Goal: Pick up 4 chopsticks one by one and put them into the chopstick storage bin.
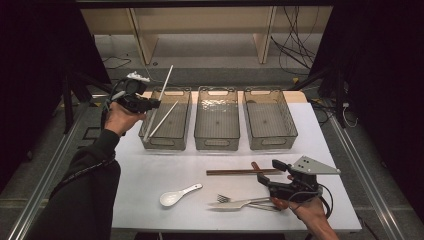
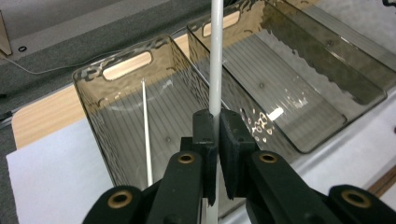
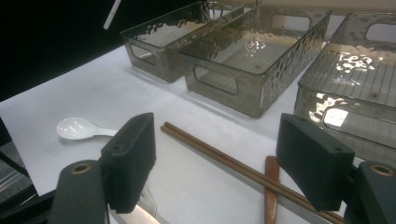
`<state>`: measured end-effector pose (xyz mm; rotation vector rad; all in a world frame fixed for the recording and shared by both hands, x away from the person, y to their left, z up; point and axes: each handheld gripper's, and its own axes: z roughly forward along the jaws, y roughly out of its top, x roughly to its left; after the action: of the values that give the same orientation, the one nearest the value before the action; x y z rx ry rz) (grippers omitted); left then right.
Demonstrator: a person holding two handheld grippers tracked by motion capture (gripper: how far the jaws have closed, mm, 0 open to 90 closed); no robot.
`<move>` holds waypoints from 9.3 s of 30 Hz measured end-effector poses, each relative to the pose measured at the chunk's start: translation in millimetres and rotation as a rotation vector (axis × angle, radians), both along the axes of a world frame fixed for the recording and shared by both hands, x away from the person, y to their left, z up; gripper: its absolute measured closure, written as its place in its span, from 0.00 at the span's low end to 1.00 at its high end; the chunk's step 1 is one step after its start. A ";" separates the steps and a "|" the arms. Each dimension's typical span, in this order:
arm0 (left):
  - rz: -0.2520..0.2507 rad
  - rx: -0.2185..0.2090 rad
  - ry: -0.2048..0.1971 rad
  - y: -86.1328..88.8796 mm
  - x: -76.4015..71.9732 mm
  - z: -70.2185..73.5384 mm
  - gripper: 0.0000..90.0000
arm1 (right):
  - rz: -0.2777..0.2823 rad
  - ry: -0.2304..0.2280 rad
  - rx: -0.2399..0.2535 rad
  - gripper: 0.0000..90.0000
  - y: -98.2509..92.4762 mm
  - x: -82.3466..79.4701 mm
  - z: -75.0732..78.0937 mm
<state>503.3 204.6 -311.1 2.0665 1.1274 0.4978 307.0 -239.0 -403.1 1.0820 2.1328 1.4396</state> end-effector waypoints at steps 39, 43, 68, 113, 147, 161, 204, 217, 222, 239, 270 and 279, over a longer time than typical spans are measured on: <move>0.093 0.035 0.056 1.2 49.6 -56.9 0.94 | 0.005 0.001 0.006 0.33 -0.7 -0.2 0.0; 0.087 0.052 0.090 -2.2 50.2 -61.4 0.92 | 0.006 0.001 0.007 0.33 -0.7 -0.2 -0.1; -0.111 -0.171 0.010 -8.1 -34.8 -38.8 0.32 | 0.001 0.007 -0.003 0.33 0.1 0.1 -0.7; -0.323 -0.038 0.109 -81.7 -83.4 -92.8 0.22 | 0.002 0.005 0.002 0.33 -0.9 0.3 -0.6; -0.488 0.180 0.193 -149.4 -58.2 -145.6 0.50 | 0.005 0.005 0.003 0.33 -1.1 0.5 -0.6; -0.526 0.209 0.216 -154.8 -56.6 -154.8 0.64 | 0.006 0.005 0.004 0.33 -1.1 0.4 -0.6; -0.653 0.292 0.223 -171.5 -64.9 -157.6 0.91 | 0.006 0.002 0.002 0.33 -1.1 0.3 -0.1; -0.618 0.310 0.221 -173.2 -67.1 -153.9 0.94 | 0.006 0.000 0.003 0.33 -1.4 0.1 0.3; -0.619 0.288 0.219 -169.9 -67.5 -147.0 0.94 | 0.006 0.000 0.003 0.33 -1.5 0.2 0.3; -0.622 0.241 0.189 -146.9 -81.9 -115.8 0.94 | 0.005 0.002 0.001 0.33 -1.1 0.2 0.0; -0.302 0.052 0.050 -41.2 -43.3 -52.8 0.94 | 0.001 0.005 0.001 0.33 -1.0 0.4 -0.5; -0.156 0.020 0.054 -4.3 -17.7 -52.1 0.93 | 0.001 0.007 0.001 0.33 -1.1 0.9 -0.7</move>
<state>485.6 200.3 -363.2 2.1763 0.9848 0.3804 307.9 -240.1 -403.9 1.0885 2.1381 1.4388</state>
